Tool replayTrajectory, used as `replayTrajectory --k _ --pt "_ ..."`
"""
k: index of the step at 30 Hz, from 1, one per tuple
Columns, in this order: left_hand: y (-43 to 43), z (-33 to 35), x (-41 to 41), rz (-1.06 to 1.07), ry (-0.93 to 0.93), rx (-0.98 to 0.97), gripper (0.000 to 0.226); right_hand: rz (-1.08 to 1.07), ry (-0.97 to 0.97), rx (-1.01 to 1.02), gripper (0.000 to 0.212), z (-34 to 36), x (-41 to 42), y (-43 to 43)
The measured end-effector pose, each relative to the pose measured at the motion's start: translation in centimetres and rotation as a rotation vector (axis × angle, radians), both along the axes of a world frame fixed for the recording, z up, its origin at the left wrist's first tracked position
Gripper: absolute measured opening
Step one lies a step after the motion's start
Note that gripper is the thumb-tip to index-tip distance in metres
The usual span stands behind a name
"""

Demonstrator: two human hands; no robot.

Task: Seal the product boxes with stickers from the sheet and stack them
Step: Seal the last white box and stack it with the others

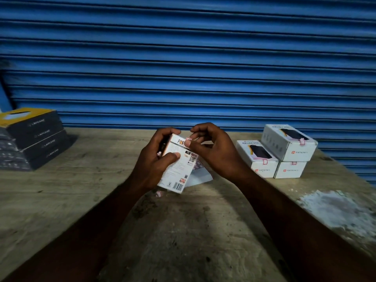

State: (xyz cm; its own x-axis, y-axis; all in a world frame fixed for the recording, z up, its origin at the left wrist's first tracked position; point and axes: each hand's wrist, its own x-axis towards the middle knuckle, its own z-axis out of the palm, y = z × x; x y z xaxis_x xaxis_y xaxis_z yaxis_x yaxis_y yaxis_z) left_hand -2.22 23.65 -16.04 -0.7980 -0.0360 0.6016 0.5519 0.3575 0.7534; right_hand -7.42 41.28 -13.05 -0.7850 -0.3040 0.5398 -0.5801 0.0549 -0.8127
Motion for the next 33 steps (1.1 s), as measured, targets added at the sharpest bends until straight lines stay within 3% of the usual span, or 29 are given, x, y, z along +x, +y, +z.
replayTrajectory --k 3,7,11,17,24,28,33 --pt "0.0 0.0 -0.3 0.007 0.023 0.066 0.047 -0.005 -0.08 -0.086 0.03 -0.2 -0.1 -0.2" --pt "-0.1 0.3 -0.5 -0.032 0.057 0.194 0.045 0.145 -0.226 -0.172 0.028 -0.3 0.7 -0.6" --pt "0.7 0.4 -0.5 -0.08 0.021 0.298 0.033 0.161 -0.155 -0.149 0.032 -0.4 1.2 -0.8" --pt "1.6 0.2 -0.1 0.099 0.109 0.214 0.027 0.131 -0.04 -0.103 0.029 -0.9 1.0 -1.1" --pt "1.2 -0.1 -0.4 0.001 0.101 0.257 0.029 0.169 -0.075 -0.136 0.023 -1.1 1.4 -1.5" --pt "1.4 -0.2 -0.3 -0.015 0.079 0.276 0.028 0.087 -0.041 -0.122 0.033 -1.1 1.7 -2.1" --pt "1.7 -0.3 -0.2 -0.017 0.064 0.276 0.032 0.171 -0.101 -0.15 0.03 -0.7 1.6 -1.5"
